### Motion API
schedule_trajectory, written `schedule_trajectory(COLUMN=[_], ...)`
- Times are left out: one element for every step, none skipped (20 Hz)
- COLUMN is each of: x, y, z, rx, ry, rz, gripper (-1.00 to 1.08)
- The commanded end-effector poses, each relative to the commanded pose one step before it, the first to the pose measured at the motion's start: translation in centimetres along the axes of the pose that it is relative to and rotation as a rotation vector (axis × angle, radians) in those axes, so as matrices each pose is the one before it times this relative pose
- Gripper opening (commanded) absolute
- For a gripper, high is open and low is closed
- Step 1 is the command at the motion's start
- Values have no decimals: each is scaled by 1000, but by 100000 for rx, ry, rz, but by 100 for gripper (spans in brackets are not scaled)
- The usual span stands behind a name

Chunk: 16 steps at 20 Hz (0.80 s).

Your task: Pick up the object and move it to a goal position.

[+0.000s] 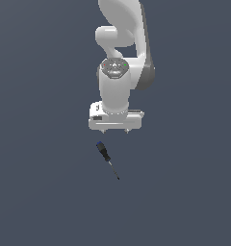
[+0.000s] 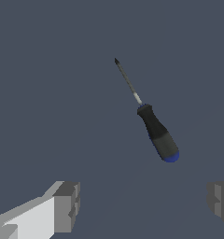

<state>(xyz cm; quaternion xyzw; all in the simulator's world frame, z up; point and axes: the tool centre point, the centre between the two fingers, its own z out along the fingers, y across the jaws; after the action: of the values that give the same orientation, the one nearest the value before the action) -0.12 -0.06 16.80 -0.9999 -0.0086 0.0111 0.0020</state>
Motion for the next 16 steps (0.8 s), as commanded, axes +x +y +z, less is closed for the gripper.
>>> schedule_trajectory(x=[0, 22, 67, 109, 151, 193, 208, 167, 121, 75, 29, -17, -35, 4, 38, 58], y=[1, -42, -108, -180, -252, -321, -348, -278, -202, -128, -51, 27, 63, 35, 25, 29], z=[0, -38, -102, -169, -238, -305, -333, -269, -197, -127, -52, 24, 68, 50, 52, 74], rx=[0, -48, -130, -215, -298, -376, -402, -317, -228, -142, -55, 30, 69, 24, -10, -18], ry=[0, 85, 236, 392, 549, 701, 762, 610, 444, 280, 110, -58, -138, -55, 3, 10], rz=[0, -97, -265, -437, -607, -766, -818, -640, -452, -271, -93, 72, 98, -77, -267, -408], gripper=[100, 100, 100, 100, 100, 100, 100, 100, 100, 100, 100, 100, 100, 100, 100, 100])
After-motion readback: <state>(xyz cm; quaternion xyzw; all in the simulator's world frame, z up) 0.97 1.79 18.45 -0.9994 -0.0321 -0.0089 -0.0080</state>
